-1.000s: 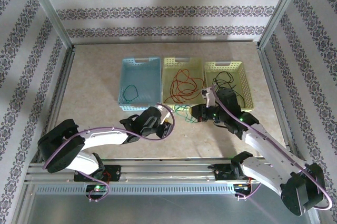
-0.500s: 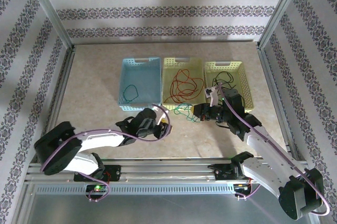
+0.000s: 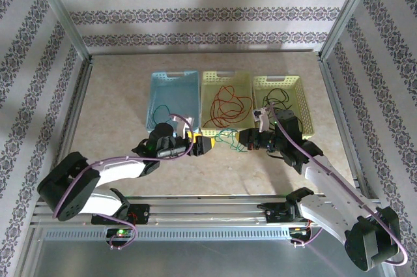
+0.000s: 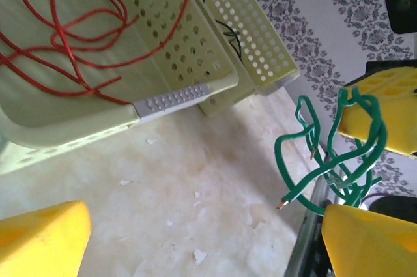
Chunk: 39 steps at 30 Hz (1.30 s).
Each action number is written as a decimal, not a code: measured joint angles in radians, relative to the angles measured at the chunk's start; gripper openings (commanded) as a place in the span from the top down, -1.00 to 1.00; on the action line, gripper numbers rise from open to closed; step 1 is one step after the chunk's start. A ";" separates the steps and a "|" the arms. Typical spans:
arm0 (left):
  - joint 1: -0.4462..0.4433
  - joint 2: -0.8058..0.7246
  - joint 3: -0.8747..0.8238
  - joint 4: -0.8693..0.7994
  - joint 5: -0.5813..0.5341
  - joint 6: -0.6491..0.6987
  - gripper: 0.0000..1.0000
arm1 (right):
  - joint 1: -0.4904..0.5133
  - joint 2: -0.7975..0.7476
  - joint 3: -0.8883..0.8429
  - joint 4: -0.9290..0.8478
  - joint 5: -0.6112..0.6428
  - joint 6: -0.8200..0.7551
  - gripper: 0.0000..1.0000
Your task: Untangle the cables
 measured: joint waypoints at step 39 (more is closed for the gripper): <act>0.000 0.060 0.048 0.124 0.132 -0.080 0.01 | 0.107 0.082 0.037 0.013 0.062 -0.008 1.00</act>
